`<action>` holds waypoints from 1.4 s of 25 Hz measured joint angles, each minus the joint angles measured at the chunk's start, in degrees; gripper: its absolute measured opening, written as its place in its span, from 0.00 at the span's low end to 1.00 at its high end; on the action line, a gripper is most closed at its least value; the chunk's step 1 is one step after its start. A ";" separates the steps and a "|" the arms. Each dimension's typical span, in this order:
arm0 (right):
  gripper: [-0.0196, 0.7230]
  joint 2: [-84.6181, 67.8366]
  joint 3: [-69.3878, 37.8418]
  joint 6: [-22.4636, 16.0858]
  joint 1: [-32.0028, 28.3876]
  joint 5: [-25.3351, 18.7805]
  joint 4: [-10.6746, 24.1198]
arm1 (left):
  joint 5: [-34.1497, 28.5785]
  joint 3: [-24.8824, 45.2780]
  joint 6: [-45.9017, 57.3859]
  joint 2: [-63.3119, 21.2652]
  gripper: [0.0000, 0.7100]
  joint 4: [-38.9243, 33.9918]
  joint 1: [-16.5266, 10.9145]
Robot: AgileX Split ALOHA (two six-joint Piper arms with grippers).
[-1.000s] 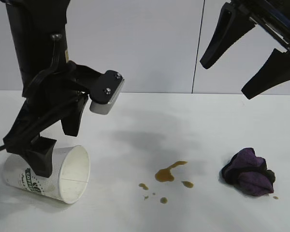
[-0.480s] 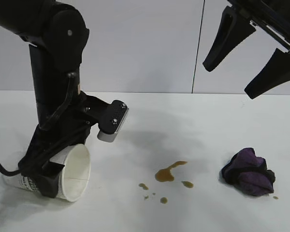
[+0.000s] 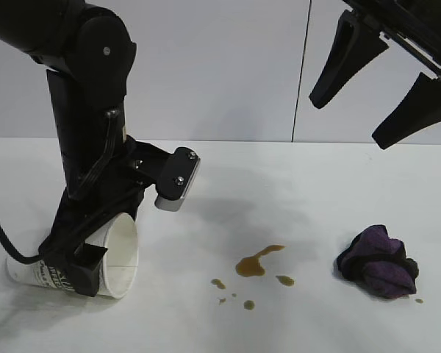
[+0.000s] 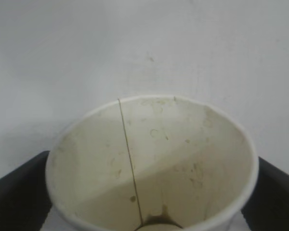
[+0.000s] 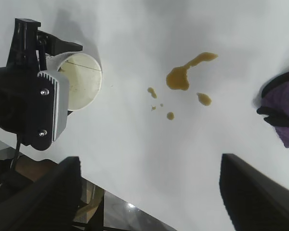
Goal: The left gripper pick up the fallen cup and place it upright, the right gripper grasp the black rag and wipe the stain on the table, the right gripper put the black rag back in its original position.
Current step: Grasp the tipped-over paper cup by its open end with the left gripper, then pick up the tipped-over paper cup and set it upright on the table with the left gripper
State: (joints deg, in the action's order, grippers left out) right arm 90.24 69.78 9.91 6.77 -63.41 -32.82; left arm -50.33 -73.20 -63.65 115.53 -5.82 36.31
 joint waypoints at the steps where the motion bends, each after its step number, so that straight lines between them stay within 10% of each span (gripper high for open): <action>1: 0.76 0.00 0.00 0.00 0.00 0.00 0.00 | 0.06 0.00 0.00 0.00 0.96 0.26 0.00; 15: 0.76 0.00 0.00 0.00 0.00 0.00 0.04 | 1.41 -1.39 0.70 -1.64 0.76 3.26 0.00; 20: 0.76 0.00 0.00 0.00 0.00 0.00 0.04 | 7.69 -1.75 -6.28 -8.08 0.76 15.93 -2.54; 29: 0.76 0.00 0.00 0.00 0.00 0.00 0.04 | -1.15 -1.80 -32.45 -11.98 0.76 64.56 -21.46; 35: 0.76 0.00 0.00 0.00 0.00 0.00 0.04 | -8.50 0.63 -43.12 -12.13 0.76 79.53 -32.66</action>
State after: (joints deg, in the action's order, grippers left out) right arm 90.24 69.78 9.91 6.77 -63.41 -32.77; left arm -58.83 -72.57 -106.77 103.40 73.72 3.65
